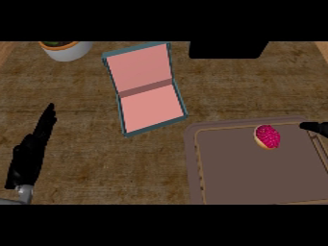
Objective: Pick the cupcake from the tray and place it in the cardboard box
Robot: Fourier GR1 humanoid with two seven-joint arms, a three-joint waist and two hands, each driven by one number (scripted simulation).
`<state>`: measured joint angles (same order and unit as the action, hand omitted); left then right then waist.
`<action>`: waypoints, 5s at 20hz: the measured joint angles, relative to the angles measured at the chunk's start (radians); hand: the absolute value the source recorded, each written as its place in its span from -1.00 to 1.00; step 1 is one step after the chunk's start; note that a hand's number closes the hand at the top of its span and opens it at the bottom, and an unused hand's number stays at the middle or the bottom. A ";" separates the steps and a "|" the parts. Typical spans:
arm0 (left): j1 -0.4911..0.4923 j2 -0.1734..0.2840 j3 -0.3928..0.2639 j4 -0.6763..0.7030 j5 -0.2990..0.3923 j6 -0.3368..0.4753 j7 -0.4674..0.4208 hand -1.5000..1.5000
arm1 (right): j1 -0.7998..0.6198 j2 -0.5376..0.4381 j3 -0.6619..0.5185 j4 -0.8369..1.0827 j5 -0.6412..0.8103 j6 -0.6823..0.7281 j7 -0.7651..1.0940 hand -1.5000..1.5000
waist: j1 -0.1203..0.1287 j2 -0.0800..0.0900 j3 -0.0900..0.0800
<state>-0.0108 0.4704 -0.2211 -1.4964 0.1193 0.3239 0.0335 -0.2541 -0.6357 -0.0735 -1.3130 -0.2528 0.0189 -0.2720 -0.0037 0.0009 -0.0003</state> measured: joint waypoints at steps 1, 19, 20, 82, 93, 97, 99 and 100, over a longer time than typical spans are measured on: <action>-0.007 0.002 0.004 -0.001 0.000 -0.002 0.005 0.00 | 0.007 -0.038 0.008 -0.005 0.021 0.023 0.009 -1.00 | -0.002 -0.001 0.000; 0.008 -0.037 0.016 -0.034 -0.048 -0.023 0.036 0.00 | 0.019 -0.267 0.235 -0.269 0.227 0.387 0.466 -1.00 | 0.004 -0.002 -0.001; 0.012 -0.044 0.020 -0.034 -0.054 -0.027 0.029 0.00 | 0.016 -0.252 0.234 -0.266 0.244 0.394 0.478 -1.00 | 0.005 -0.002 0.000; -0.040 -0.278 0.201 -0.036 -0.300 -0.274 0.035 0.00 | -0.186 0.147 0.186 -0.031 1.035 0.386 0.120 1.00 | 0.118 0.032 0.003; -0.108 -0.292 0.163 -0.029 -0.306 -0.299 0.041 0.00 | -0.506 0.074 0.258 0.238 1.094 0.290 -0.313 1.00 | 0.188 0.062 0.006; -0.113 -0.291 0.164 -0.027 -0.309 -0.297 0.054 0.00 | -0.607 0.082 0.219 0.372 1.042 0.293 -0.458 1.00 | 0.181 0.058 0.006; -0.116 -0.289 0.169 -0.026 -0.308 -0.296 0.060 0.00 | -0.646 0.099 0.190 0.426 0.988 0.304 -0.514 1.00 | 0.176 0.056 0.006; -0.115 -0.291 0.170 -0.026 -0.307 -0.296 0.057 0.00 | -0.666 0.107 0.177 0.452 0.960 0.314 -0.533 1.00 | 0.174 0.055 0.006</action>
<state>-0.1262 0.1796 -0.0513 -1.5219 -0.1873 0.0280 0.0907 -0.9198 -0.5291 0.1034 -0.8614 0.7068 0.3333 -0.8054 0.1708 0.0562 0.0052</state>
